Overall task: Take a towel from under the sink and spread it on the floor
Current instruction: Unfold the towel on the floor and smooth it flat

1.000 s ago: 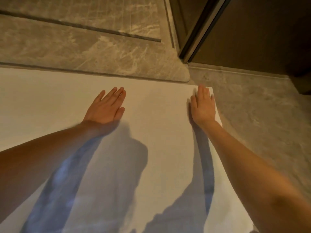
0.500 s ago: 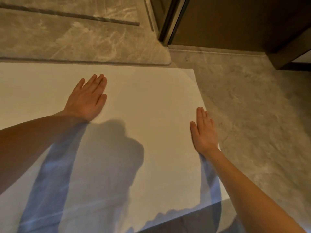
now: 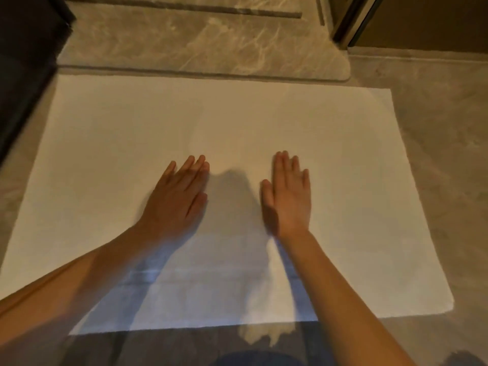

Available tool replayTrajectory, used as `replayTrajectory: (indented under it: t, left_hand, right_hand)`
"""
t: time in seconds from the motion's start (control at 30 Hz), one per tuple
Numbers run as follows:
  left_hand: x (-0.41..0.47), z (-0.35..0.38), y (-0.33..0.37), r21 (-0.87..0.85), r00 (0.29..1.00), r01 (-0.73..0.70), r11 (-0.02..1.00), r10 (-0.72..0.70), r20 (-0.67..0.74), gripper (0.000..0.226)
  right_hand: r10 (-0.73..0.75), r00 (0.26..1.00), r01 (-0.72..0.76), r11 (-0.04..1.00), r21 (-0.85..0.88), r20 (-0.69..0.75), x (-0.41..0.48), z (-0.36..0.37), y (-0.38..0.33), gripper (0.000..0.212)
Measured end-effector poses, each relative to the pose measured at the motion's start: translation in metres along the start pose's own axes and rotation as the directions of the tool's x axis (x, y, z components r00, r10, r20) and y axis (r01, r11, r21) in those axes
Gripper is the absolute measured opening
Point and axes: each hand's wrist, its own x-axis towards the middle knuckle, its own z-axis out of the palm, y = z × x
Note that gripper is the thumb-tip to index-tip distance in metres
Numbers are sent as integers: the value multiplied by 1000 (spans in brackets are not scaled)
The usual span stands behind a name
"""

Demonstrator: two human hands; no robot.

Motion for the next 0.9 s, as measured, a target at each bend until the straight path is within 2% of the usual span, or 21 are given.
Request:
replayTrajectory:
  t: [0.07,0.13,0.27,0.43,0.57,0.63,0.73,0.8,0.9]
  left_hand:
    - [-2,6,7,-15,999,-34,999,34,16,57]
    - [-2,11,8,-21,999,-45,999,45,26,58]
    - [-3,17,3,-38,999,-41,998,41,9,59]
    - [-3,18,4,-59,998,-49,997,47,-30,60]
    - [-5,12,10,-68,998,-42,997,39,-42,60]
    - [-3,7,25,-47,995,-85,995,82,-56,60]
    - [8,11,73,-37,956,-285,958,282,-76,61]
    - [12,17,102,-61,921,-387,920,382,-76,56]
    - [5,27,102,-80,929,-369,926,368,-28,57]
  right_hand:
    - [-97,994,95,994,57,44,-4,23,-62,61]
    - [-145,983,143,989,27,110,-6,35,-86,61]
    - [-180,975,184,983,-12,130,-9,27,-45,58]
    - [54,994,-44,994,-103,99,-31,-9,74,59]
    - [275,960,-268,956,-123,44,-51,-41,131,57]
    - [308,951,-304,947,-102,22,-53,-46,118,57]
    - [157,988,-157,988,-10,2,-49,-32,54,60]
    - [101,994,-103,994,35,43,-54,-16,18,58]
    - [91,989,-92,996,5,116,-69,-4,21,57]
